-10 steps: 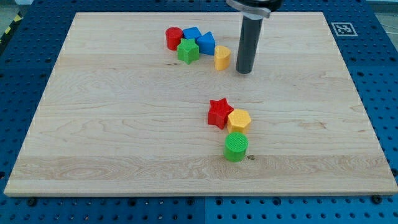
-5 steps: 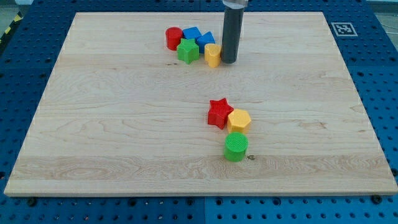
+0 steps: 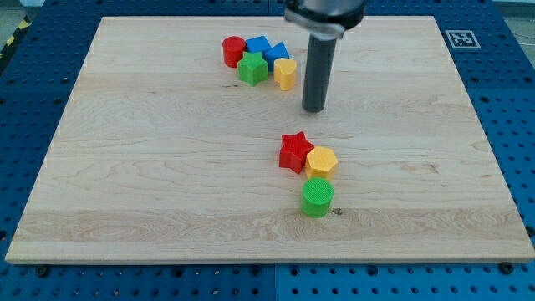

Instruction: Push the yellow heart into the blue triangle

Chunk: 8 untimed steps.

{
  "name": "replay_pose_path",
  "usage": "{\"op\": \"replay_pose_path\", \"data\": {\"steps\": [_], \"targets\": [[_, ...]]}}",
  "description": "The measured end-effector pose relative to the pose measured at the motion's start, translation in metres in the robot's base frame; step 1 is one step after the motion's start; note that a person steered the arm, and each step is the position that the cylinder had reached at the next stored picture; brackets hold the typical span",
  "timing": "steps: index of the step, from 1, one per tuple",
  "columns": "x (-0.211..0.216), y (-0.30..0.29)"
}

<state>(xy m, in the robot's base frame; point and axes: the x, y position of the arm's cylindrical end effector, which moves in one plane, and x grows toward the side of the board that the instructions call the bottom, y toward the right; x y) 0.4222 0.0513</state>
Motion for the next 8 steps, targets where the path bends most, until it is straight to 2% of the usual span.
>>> {"op": "replay_pose_path", "data": {"steps": [2,3,5,6,7,8], "targets": [[0.025,0.002],[0.048,0.019],[0.062,0.07],[0.108,0.067],[0.129,0.061],[0.129,0.043]]}}
